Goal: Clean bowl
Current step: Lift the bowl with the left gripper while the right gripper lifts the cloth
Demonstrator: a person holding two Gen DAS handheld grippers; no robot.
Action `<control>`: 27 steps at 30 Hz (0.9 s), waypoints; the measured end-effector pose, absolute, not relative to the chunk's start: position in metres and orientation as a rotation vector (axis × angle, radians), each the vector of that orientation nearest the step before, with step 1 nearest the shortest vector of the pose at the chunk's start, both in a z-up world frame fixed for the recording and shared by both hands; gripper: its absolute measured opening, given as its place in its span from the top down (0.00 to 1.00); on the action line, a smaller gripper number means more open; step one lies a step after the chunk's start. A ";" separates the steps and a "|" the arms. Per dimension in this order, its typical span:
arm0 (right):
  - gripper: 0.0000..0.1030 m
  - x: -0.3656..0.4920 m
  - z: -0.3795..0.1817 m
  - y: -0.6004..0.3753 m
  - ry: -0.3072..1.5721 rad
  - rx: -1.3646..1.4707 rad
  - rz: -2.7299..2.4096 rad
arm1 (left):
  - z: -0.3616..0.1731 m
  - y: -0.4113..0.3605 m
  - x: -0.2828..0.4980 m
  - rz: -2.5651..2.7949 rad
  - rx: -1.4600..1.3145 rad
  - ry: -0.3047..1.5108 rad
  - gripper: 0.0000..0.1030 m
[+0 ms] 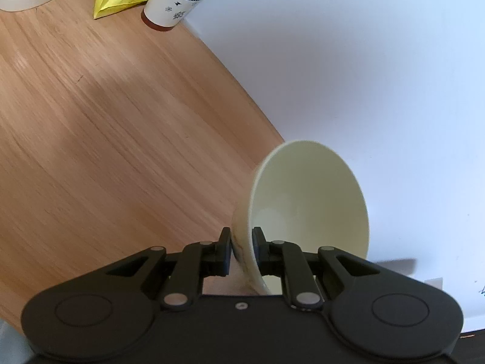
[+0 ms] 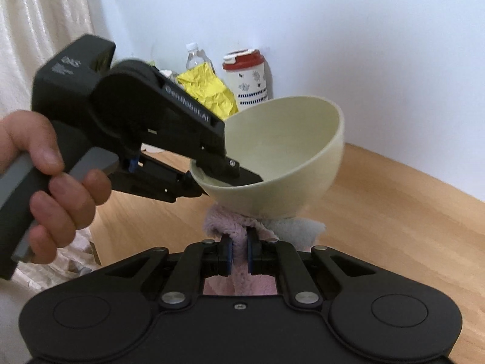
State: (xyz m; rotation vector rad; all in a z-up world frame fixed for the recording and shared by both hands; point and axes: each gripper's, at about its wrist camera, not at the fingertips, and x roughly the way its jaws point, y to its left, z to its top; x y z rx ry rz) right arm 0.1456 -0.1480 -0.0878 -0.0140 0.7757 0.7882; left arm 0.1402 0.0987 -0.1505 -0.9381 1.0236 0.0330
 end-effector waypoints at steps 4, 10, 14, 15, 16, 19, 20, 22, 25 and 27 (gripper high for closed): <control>0.90 0.142 -0.076 -0.157 0.746 -0.023 0.792 | -0.154 0.101 0.138 0.034 -0.945 1.023 0.88; 0.90 0.130 -0.062 -0.177 0.718 -0.023 0.784 | -0.152 0.102 0.136 0.046 -0.960 1.030 0.88; 0.90 0.117 -0.045 -0.194 0.700 -0.040 0.778 | -0.155 0.104 0.136 0.045 -0.967 1.037 0.87; 0.90 0.117 -0.045 -0.195 0.701 -0.043 0.777 | -0.155 0.104 0.136 0.044 -0.969 1.039 0.87; 0.90 0.118 -0.046 -0.196 0.702 -0.046 0.777 | -0.155 0.104 0.135 0.043 -0.971 1.040 0.87; 0.90 0.119 -0.050 -0.197 0.705 -0.067 0.780 | -0.155 0.104 0.133 0.039 -0.978 1.045 0.87; 0.90 0.120 -0.051 -0.196 0.705 -0.075 0.783 | -0.156 0.105 0.132 0.037 -0.979 1.046 0.86; 0.90 0.121 -0.055 -0.195 0.706 -0.092 0.788 | -0.155 0.105 0.132 0.035 -0.973 1.048 0.86; 0.90 0.126 -0.062 -0.196 0.715 -0.102 0.785 | -0.156 0.105 0.129 0.022 -0.979 1.058 0.86; 0.90 0.130 -0.069 -0.194 0.720 -0.120 0.782 | -0.156 0.105 0.128 0.005 -0.982 1.061 0.86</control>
